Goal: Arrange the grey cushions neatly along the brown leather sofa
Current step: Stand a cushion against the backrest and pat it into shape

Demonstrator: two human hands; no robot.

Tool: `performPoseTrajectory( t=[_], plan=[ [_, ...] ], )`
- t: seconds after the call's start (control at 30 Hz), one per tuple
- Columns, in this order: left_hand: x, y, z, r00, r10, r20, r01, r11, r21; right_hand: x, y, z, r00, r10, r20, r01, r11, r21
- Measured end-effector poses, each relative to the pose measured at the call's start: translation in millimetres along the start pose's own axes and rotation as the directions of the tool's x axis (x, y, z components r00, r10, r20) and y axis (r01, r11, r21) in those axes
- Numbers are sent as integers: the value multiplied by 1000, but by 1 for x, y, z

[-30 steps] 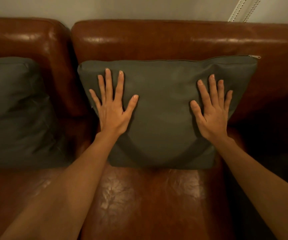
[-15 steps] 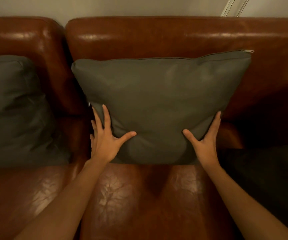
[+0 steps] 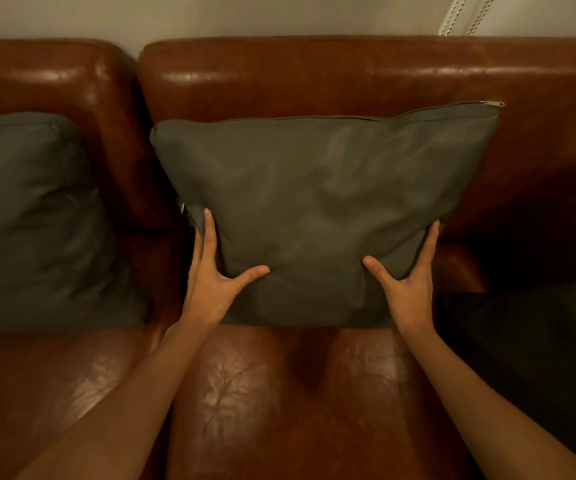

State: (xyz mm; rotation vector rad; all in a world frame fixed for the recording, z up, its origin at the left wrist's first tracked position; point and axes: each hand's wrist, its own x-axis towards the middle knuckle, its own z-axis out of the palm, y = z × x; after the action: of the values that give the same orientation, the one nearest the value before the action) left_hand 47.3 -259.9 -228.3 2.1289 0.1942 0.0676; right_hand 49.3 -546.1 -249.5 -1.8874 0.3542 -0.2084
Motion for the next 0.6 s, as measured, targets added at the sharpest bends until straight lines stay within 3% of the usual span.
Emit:
performPoseTrajectory(
  t=[0.23, 0.6],
  plan=[
    [-6, -9, -19, 999, 10, -54, -9, 1000, 13, -19, -13, 10, 1000, -4, 5, 4, 999, 42],
    [9, -24, -18, 981, -83, 173, 71, 995, 77, -8, 1, 20, 995, 66, 70, -65, 998, -19]
  ],
)
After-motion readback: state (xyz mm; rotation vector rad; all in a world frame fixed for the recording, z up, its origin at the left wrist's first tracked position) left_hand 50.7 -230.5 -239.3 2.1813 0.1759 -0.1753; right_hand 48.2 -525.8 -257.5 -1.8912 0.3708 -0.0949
